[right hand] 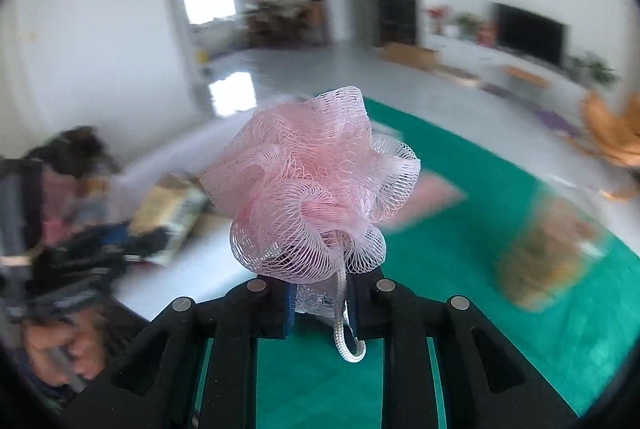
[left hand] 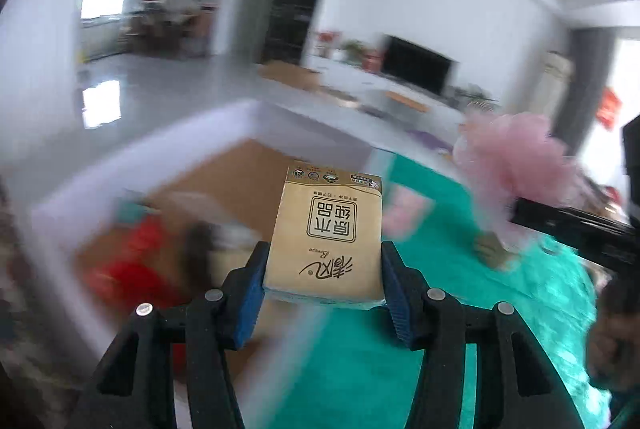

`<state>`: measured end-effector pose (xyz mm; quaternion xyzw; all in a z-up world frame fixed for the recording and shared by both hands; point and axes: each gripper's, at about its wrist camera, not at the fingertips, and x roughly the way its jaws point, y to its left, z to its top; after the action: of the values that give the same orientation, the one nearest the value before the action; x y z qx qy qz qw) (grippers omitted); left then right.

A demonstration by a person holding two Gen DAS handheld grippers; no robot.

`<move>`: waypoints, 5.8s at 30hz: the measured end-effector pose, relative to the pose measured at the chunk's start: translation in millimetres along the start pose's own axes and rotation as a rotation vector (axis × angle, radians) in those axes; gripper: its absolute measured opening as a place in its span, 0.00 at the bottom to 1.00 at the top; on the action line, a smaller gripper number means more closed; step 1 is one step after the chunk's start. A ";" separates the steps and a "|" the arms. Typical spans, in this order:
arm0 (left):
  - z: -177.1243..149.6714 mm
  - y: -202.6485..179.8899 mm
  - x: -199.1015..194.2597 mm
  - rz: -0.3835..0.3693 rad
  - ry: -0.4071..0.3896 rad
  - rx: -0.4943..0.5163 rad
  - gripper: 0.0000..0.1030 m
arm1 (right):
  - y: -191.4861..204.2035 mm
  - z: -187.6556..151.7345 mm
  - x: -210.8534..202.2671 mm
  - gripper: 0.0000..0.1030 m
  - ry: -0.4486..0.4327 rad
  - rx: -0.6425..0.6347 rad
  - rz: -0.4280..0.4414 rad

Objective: Organize soft objects

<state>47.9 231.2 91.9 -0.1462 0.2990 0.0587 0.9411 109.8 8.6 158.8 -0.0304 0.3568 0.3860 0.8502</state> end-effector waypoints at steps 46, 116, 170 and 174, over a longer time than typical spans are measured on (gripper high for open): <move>-176.0 -182.5 113.8 0.017 0.446 0.288 1.00 | -197.0 -276.3 -81.8 0.79 0.151 0.392 -0.630; -180.6 -179.8 115.3 0.051 0.412 0.296 1.00 | -203.5 -53.1 -92.4 0.24 0.204 0.388 -0.372; -62.3 -185.9 236.4 -0.261 0.465 0.112 1.00 | -263.1 -304.9 -134.3 0.73 0.027 0.624 -0.703; -58.1 -192.4 253.3 -0.305 0.493 0.041 1.00 | -263.1 -304.9 -134.1 0.73 0.027 0.624 -0.704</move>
<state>260.5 36.2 -54.0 -0.1804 0.4946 -0.1269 0.8407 50.4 -360.4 -42.3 0.1022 0.4349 -0.0518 0.8932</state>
